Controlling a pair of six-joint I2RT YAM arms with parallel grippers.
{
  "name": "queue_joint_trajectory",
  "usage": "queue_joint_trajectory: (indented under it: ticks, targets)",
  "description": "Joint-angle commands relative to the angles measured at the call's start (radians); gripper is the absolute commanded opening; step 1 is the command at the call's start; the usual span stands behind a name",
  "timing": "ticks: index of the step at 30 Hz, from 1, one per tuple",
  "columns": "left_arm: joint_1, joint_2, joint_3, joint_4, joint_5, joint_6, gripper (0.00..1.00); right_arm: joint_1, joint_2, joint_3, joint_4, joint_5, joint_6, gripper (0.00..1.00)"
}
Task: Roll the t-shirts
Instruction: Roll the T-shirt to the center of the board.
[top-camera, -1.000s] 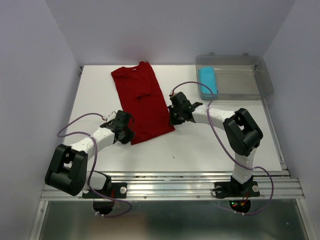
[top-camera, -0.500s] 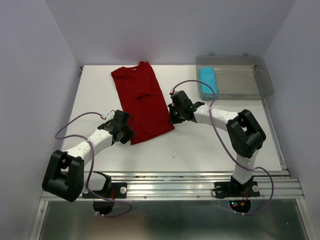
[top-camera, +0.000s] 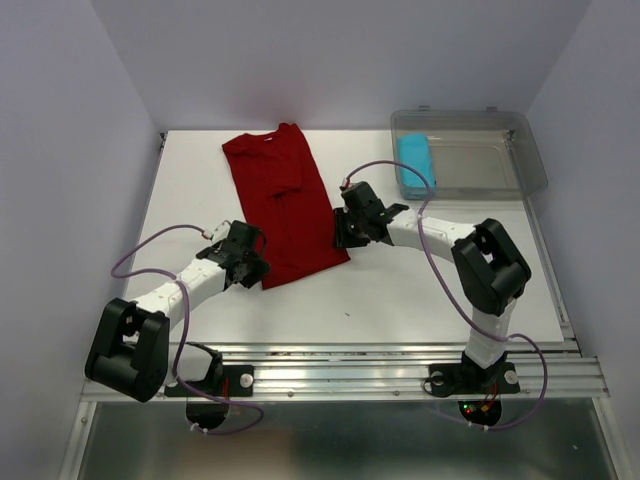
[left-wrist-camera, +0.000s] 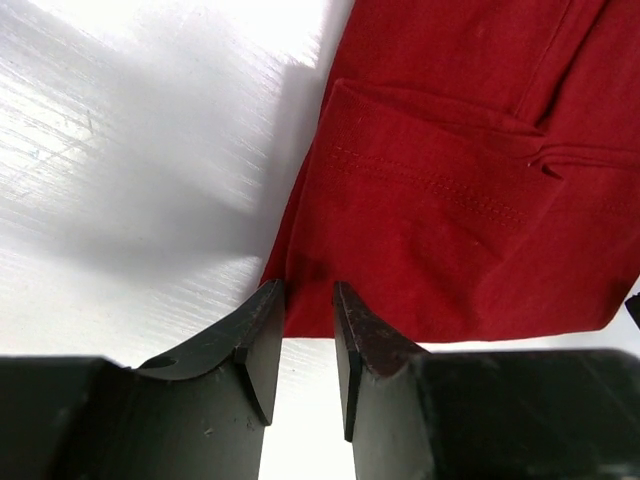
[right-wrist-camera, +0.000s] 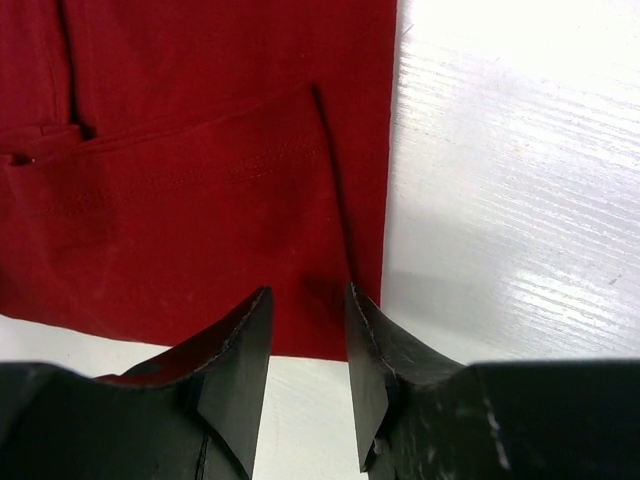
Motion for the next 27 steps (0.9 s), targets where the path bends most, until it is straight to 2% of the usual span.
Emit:
queue_joint_trajectory:
  ticks: [1, 6, 9, 11, 13, 14, 27]
  targets:
    - [0.005, 0.010, -0.005, 0.015, -0.012, 0.016, 0.36, 0.005, 0.015, 0.027, 0.038, 0.023, 0.002, 0.40]
    - [0.005, 0.016, -0.006, 0.021, -0.012, 0.018, 0.31, 0.005, 0.037, 0.035, 0.038, 0.021, -0.001, 0.40]
    - [0.005, 0.017, -0.006, 0.023, -0.010, 0.018, 0.23, 0.005, 0.047, 0.039, 0.038, 0.003, -0.003, 0.35]
    - [0.005, 0.023, -0.005, 0.023, -0.009, 0.018, 0.15, 0.005, 0.052, 0.041, 0.038, -0.011, -0.006, 0.12]
    - [0.005, 0.026, -0.003, 0.024, -0.004, 0.018, 0.05, 0.005, 0.049, 0.038, 0.038, -0.016, -0.009, 0.01]
    - [0.005, 0.028, -0.002, 0.023, -0.003, 0.019, 0.00, 0.005, 0.044, 0.035, 0.038, -0.016, -0.010, 0.01]
    - [0.005, -0.072, 0.018, -0.034, 0.022, 0.036, 0.00, 0.005, -0.134, -0.102, 0.098, -0.002, 0.003, 0.01]
